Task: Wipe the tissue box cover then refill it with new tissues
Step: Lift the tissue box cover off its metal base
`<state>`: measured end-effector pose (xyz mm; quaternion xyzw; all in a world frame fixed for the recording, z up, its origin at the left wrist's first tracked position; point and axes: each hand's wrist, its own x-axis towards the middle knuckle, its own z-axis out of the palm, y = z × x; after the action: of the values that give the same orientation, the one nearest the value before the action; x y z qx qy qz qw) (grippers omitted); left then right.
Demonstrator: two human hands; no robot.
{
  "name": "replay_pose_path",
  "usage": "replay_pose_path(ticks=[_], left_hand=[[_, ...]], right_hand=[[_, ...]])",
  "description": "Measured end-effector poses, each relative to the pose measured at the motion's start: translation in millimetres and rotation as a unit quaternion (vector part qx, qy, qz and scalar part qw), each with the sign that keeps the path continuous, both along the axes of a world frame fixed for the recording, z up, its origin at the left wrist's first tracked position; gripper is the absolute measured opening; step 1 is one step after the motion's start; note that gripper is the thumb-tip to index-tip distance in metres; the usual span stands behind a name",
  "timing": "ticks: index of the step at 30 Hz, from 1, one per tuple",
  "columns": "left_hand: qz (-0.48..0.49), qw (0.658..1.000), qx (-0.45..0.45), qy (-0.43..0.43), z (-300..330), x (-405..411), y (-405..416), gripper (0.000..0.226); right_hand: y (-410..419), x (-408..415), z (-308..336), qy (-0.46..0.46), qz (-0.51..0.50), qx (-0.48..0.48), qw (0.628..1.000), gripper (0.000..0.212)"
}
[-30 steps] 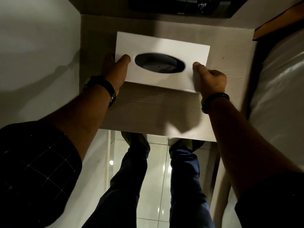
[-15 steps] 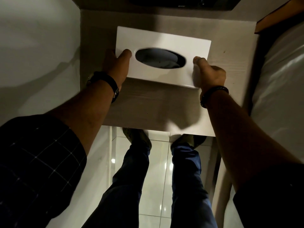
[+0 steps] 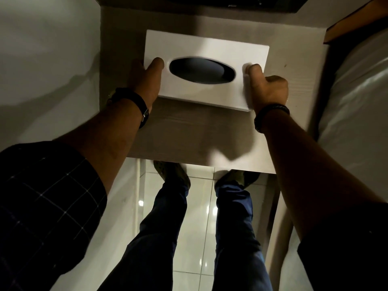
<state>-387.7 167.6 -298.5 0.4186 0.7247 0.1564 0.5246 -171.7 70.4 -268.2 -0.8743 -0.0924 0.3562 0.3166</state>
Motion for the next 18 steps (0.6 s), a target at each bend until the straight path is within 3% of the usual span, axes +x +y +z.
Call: replay_pose_path(ticks=[4, 13, 18], left_hand=[[-0.001, 1.0, -0.005, -0.006, 1.1, -0.2, -1.2, 0.05], [0.026, 0.999, -0.005, -0.019, -4.5, -2.4, -2.4, 0.043], [0.016, 0.999, -0.001, -0.032, -2.4, -0.8, -3.6, 0.059]], right_hand=[[1.2, -3.3, -5.5, -0.084, 0.068, -0.036, 0.993, 0.056], [8.1, 9.9, -3.2, 0.012, 0.011, -0.048, 0.999, 0.056], [8.0, 13.4, 0.1, 0.057, 0.009, -0.067, 0.996, 0.082]])
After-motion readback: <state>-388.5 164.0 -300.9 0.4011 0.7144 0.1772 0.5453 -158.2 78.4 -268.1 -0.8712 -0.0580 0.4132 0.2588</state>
